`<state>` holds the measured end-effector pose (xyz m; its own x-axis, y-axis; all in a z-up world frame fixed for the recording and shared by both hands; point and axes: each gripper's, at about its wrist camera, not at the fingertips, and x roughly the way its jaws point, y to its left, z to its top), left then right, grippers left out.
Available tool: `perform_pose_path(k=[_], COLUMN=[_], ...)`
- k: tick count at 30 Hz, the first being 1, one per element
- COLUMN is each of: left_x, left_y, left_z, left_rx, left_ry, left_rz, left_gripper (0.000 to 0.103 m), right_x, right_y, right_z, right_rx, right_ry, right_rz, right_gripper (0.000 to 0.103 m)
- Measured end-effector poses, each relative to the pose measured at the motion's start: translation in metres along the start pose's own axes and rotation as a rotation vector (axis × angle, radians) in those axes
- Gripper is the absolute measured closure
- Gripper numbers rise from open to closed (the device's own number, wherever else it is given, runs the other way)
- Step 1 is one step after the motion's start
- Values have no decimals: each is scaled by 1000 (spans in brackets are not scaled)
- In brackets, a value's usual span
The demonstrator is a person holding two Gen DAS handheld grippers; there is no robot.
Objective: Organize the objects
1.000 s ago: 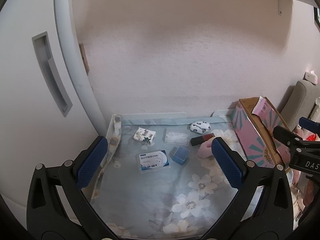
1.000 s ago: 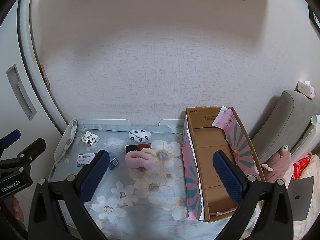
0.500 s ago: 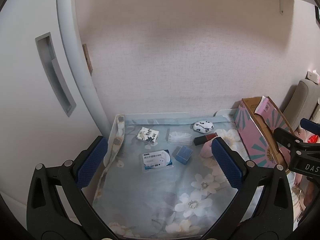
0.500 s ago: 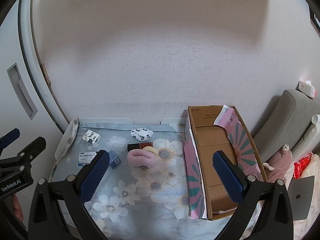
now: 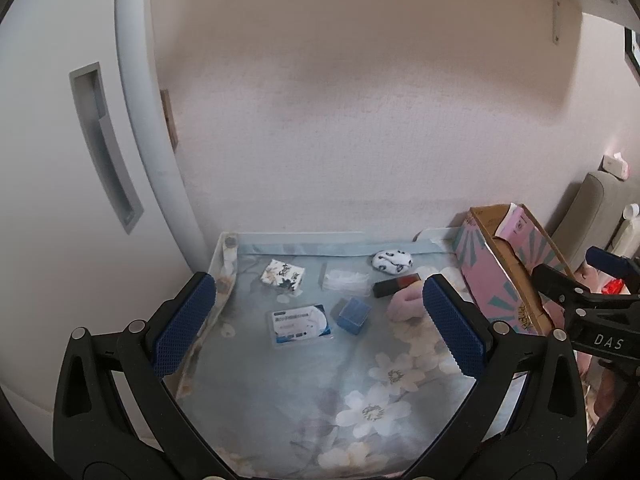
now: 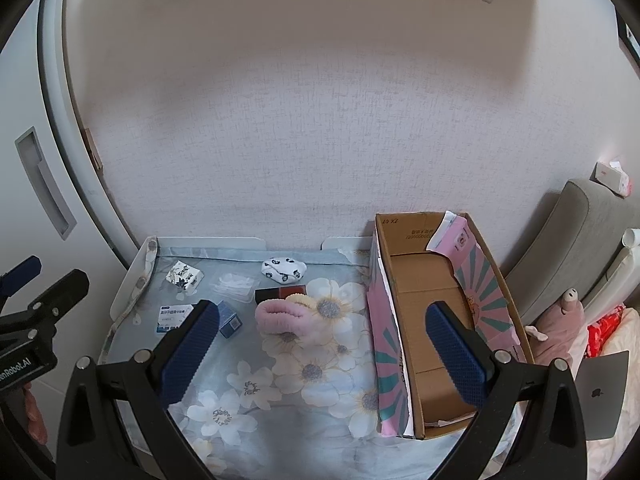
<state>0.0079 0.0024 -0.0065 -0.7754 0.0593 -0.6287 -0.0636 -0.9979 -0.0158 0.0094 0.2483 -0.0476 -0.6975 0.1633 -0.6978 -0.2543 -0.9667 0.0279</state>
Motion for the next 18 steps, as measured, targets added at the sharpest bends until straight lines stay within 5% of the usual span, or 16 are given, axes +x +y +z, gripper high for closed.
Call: perform_pose_path(k=[18], left_x=[2], left_y=[3], left_z=[-3], left_rx=[25], left_ry=[27], left_rz=[3], left_gripper=[0], right_x=[-1], right_y=[-3], right_z=[0], right_rx=[-1], right_ry=[-6], right_rz=[3], right_gripper=[1])
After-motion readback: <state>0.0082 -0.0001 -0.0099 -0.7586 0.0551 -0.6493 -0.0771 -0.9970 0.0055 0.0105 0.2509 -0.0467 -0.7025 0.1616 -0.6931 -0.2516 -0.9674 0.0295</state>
